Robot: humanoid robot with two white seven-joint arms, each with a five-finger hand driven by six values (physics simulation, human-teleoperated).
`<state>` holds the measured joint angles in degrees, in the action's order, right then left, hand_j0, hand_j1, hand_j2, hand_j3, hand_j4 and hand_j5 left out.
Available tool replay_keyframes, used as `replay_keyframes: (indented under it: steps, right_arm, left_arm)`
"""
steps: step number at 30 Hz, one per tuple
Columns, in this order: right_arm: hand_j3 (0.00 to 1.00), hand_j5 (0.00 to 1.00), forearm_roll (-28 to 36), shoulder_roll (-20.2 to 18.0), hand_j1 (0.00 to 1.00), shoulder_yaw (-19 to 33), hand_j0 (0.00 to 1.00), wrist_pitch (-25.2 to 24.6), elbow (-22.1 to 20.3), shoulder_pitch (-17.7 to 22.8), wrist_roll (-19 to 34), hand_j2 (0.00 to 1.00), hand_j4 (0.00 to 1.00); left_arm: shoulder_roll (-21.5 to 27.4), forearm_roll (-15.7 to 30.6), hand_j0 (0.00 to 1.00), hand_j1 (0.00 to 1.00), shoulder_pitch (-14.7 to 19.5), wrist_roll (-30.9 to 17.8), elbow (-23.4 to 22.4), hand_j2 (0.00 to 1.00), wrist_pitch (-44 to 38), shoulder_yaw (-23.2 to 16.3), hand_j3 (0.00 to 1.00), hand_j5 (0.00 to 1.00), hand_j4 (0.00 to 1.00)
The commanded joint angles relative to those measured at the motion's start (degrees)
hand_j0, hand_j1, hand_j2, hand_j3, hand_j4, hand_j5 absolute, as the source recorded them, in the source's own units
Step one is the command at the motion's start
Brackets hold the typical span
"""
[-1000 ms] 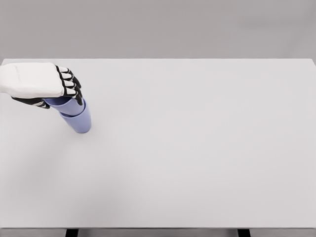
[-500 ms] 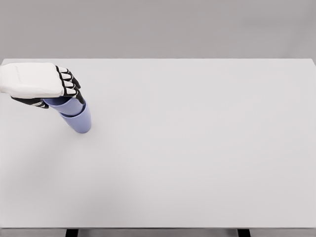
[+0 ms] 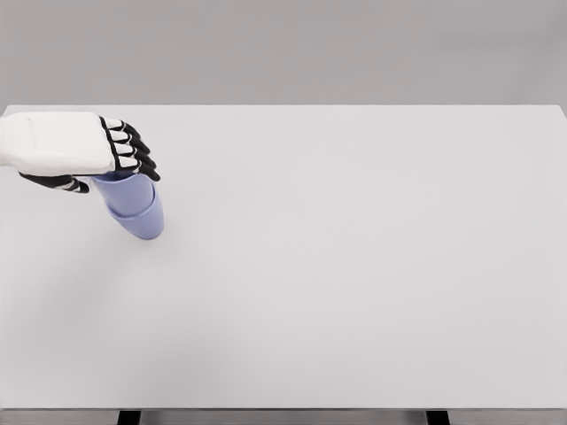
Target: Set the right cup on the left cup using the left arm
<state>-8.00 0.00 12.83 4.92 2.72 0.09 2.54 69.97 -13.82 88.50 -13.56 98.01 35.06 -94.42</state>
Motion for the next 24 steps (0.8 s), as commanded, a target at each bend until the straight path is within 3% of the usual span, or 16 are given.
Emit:
replay_keyframes:
  steps: [1, 18, 24]
  right_arm:
    - [1.0, 1.0, 0.0, 0.0, 1.0, 0.0, 1.0, 0.0, 0.0, 0.0, 0.0, 1.0, 1.0]
    - [1.0, 1.0, 0.0, 0.0, 1.0, 0.0, 1.0, -0.1, 0.0, 0.0, 0.0, 1.0, 1.0]
    - [1.0, 1.0, 0.0, 0.0, 1.0, 0.0, 1.0, 0.0, 0.0, 0.0, 0.0, 1.0, 1.0]
  left_arm:
    - [0.0, 0.3, 0.91, 0.91, 0.0, 0.0, 0.0, 0.91, -0.1, 0.1, 0.91, 0.91, 0.91]
    - [0.1, 0.1, 0.94, 0.94, 0.0, 0.0, 0.2, 0.94, -0.1, 0.1, 0.94, 0.94, 0.94]
    - [0.3, 0.5, 1.0, 1.0, 0.2, 0.0, 0.4, 1.0, -0.1, 0.9, 1.0, 1.0, 1.0]
